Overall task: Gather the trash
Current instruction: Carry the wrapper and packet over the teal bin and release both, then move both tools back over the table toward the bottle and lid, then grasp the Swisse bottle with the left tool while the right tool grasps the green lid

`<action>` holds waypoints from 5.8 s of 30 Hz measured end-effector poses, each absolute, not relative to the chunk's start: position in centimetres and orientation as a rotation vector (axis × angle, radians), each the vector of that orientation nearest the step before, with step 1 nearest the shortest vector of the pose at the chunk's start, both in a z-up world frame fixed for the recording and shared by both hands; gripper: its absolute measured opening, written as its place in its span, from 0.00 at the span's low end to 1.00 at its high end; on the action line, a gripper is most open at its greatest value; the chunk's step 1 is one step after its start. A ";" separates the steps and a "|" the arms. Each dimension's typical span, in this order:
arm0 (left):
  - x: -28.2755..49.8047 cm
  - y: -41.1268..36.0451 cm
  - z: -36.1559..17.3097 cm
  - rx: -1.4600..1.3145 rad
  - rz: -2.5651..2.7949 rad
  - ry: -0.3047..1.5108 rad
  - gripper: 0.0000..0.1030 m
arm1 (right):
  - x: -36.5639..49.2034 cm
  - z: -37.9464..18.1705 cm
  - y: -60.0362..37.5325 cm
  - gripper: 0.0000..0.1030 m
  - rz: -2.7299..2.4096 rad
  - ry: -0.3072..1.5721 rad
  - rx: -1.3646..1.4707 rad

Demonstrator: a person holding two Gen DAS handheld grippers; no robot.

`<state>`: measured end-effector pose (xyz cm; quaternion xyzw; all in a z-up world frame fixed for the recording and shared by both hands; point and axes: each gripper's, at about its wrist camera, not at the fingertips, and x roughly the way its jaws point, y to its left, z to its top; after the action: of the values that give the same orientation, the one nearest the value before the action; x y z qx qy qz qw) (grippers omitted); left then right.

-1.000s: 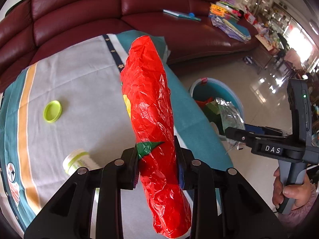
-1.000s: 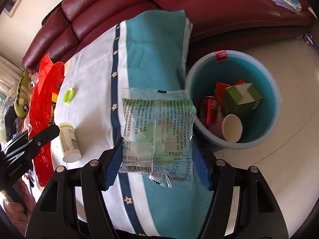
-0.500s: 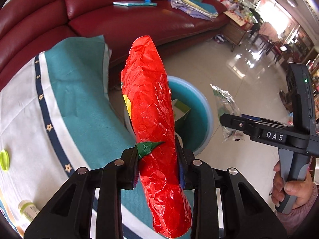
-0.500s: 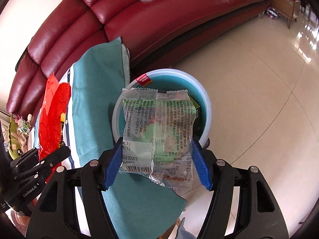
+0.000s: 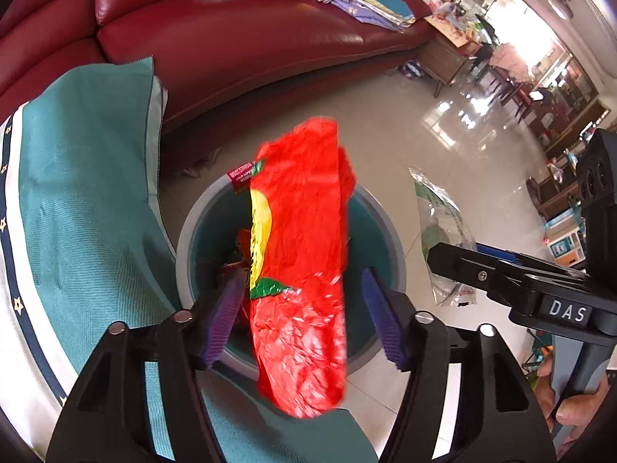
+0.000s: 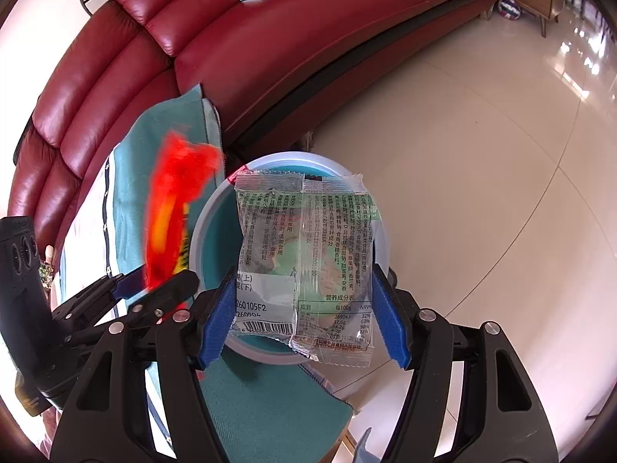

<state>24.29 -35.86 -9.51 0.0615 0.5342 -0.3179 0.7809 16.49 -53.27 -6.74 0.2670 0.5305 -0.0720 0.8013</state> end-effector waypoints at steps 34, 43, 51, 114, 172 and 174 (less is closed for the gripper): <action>22.2 -24.8 -7.0 0.027 -0.568 1.215 0.96 | 20.0 -7.0 -46.8 0.82 -0.111 1.252 0.487; 19.8 -22.8 -5.3 0.017 -0.561 1.184 0.96 | 17.8 -5.1 -45.1 0.83 -0.124 1.247 0.455; 17.3 -20.4 -3.9 -0.003 -0.536 1.156 0.96 | 16.0 -3.3 -42.7 0.85 -0.097 1.234 0.429; 15.1 -2.7 -10.0 -0.148 -0.126 1.189 0.56 | 18.5 -6.9 -24.6 0.86 0.111 1.368 0.110; 19.3 13.8 -7.3 -0.201 0.031 1.081 0.50 | 29.8 -7.3 -4.4 0.50 0.368 1.299 -0.059; 19.1 12.6 -6.5 -0.184 0.019 1.069 0.50 | 29.0 -6.5 -5.7 0.50 0.368 1.286 -0.038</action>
<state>19.13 12.59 -6.54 -0.0876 0.5086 0.0090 0.8565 29.02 -5.69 -6.51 -0.0176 0.5959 0.1704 0.7845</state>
